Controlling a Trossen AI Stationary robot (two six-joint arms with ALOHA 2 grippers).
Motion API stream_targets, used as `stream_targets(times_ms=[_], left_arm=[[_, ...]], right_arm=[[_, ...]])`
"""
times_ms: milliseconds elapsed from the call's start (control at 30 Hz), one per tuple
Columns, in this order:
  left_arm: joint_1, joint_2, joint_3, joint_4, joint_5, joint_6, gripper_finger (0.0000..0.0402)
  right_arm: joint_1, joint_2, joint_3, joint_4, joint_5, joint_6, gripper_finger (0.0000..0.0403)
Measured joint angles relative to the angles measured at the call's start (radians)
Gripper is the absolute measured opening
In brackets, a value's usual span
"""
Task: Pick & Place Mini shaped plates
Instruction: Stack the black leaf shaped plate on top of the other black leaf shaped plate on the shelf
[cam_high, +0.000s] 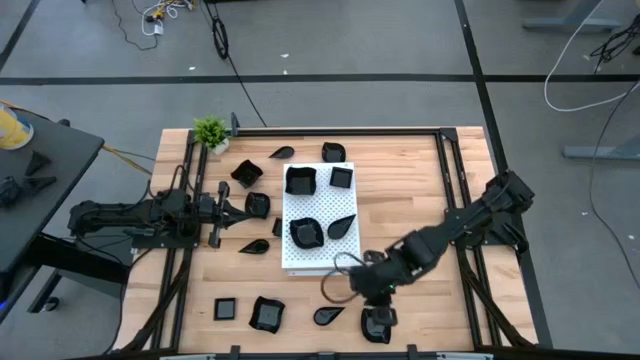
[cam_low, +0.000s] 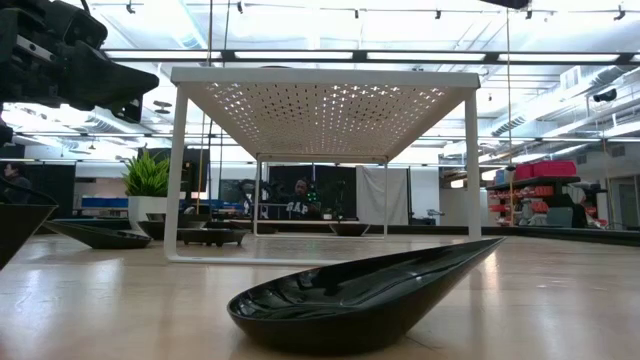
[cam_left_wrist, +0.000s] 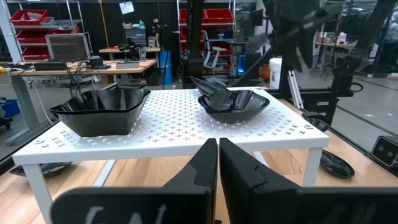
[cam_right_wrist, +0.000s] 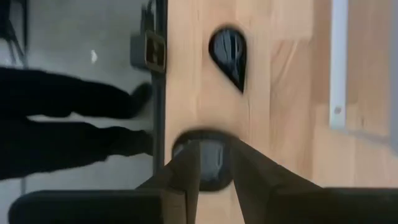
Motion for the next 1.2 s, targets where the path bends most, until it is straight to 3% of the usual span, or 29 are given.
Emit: stream_targets(times_ms=[267,467,967,1200], left_arm=[[0.000,0.000,0.000,0.000,0.000,0.000,0.0021],[0.000,0.000,0.000,0.000,0.000,0.000,0.0021],[0.000,0.000,0.000,0.000,0.000,0.000,0.0021],[0.000,0.000,0.000,0.000,0.000,0.000,0.0021]], right_arm=[[0.079,-0.085,-0.134,-0.006,0.018,0.010,0.0094],[0.121,-0.187,-0.262,0.016,0.055,0.116,0.0094],[0.165,-0.233,-0.538,0.308,0.032,0.330,0.0169],[0.155,-0.233,-0.651,0.470,0.026,0.477,0.0179]])
